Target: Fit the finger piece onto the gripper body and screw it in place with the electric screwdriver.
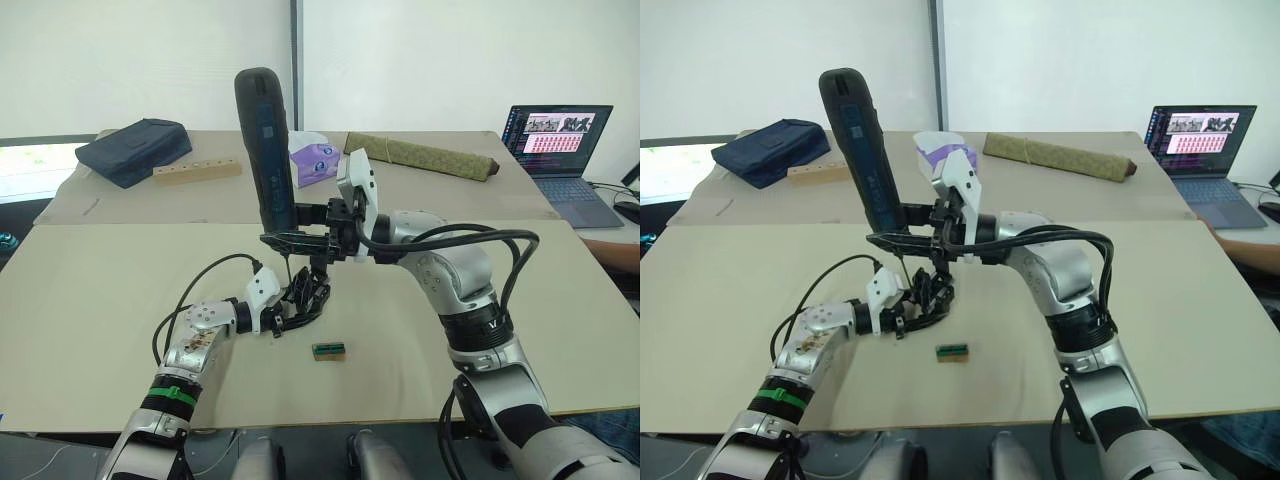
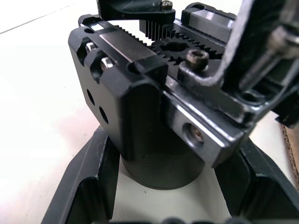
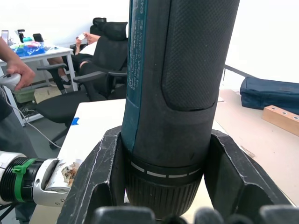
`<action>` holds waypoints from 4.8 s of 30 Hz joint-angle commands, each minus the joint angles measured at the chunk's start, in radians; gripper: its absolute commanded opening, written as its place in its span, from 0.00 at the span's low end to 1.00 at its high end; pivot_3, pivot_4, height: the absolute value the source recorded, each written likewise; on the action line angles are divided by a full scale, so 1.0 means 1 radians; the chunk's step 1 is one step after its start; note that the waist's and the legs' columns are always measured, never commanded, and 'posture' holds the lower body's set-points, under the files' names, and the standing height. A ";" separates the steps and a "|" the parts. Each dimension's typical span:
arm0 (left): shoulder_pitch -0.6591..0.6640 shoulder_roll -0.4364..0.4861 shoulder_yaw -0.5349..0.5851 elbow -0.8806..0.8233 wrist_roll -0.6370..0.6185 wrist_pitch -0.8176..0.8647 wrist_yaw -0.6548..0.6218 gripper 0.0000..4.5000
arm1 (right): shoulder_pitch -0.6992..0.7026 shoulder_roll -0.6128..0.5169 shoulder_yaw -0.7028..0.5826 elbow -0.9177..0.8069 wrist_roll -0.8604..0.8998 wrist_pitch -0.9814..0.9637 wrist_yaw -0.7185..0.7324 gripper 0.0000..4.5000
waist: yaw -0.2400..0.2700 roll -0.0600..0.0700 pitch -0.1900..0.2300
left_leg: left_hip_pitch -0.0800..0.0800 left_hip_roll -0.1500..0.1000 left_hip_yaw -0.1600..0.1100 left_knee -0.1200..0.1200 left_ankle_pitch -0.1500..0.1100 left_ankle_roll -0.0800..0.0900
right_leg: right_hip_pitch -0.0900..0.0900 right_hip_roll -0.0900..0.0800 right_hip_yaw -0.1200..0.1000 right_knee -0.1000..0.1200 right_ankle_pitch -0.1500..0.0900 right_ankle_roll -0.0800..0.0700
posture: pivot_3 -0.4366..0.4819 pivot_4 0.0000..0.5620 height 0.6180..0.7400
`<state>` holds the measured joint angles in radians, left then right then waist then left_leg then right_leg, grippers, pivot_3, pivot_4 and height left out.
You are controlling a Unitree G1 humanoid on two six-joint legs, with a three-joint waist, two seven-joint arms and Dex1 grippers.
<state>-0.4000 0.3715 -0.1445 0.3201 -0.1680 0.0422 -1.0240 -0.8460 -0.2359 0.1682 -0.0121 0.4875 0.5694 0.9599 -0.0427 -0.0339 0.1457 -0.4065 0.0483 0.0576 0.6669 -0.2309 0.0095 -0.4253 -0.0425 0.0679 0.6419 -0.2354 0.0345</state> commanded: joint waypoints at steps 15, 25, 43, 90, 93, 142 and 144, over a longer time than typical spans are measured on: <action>0.024 0.009 -0.019 0.032 0.010 0.025 -0.010 0.51 | -0.002 0.007 -0.022 -0.026 0.012 -0.066 0.008 0.43 | 0.000 0.000 0.000 | 0.000 0.000 0.000 0.000 0.000 0.000 | 0.000 0.000 0.000 0.000 0.000 0.000 | 0.48 0.27 1.00; 0.025 0.010 -0.018 0.032 0.010 0.025 -0.010 0.51 | 0.004 0.015 -0.023 -0.036 0.027 -0.049 0.009 0.43 | 0.000 0.000 0.000 | 0.000 0.000 0.000 0.000 0.000 0.000 | 0.000 0.000 0.000 0.000 0.000 0.000 | 0.48 0.27 1.00; 0.022 0.011 -0.019 0.039 0.012 0.020 -0.015 0.51 | 0.021 0.021 -0.024 -0.040 0.027 -0.057 0.004 0.43 | 0.000 0.000 0.000 | 0.000 0.000 0.000 0.000 0.000 0.000 | 0.000 0.000 0.000 0.000 0.000 0.000 | 0.48 0.27 1.00; 0.018 0.016 -0.012 0.047 0.012 0.022 -0.018 0.51 | 0.144 0.015 0.027 -0.033 -0.037 -0.130 0.009 0.43 | 0.001 0.000 0.000 | 0.002 0.000 0.000 0.000 0.000 0.000 | 0.002 0.000 0.000 0.000 0.000 0.000 | 0.48 0.27 1.00; 0.016 0.018 -0.011 0.047 0.011 0.023 -0.018 0.51 | 0.149 0.027 0.029 -0.020 -0.047 -0.151 -0.001 0.43 | 0.000 0.000 0.000 | 0.002 0.000 0.000 0.000 0.000 0.000 | 0.002 0.000 0.000 0.000 0.000 0.000 | 0.48 0.27 1.00; 0.027 0.010 -0.012 0.041 0.013 0.026 0.008 0.51 | 0.061 0.013 0.001 0.002 -0.015 -0.242 0.089 0.43 | -0.001 0.001 -0.006 | 0.006 0.000 0.001 -0.005 0.000 0.000 | 0.003 0.000 0.001 0.000 -0.001 -0.002 | 0.48 0.27 1.00; 0.026 0.007 -0.013 0.044 0.014 0.029 0.011 0.51 | 0.050 0.004 -0.012 -0.008 0.001 -0.244 0.103 0.43 | 0.000 0.001 -0.006 | 0.005 0.000 0.001 -0.005 0.000 0.000 | 0.002 0.000 0.001 0.000 -0.001 -0.002 | 0.48 0.27 1.00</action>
<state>-0.3961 0.3760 -0.1382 0.3257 -0.1681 0.0418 -1.0156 -0.7533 -0.2301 0.2061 0.0176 0.4470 0.3382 1.0479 -0.0431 -0.0328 0.1397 -0.4012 0.0485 0.0584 0.6622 -0.2309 0.0094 -0.4232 -0.0425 0.0684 0.6419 -0.2364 0.0328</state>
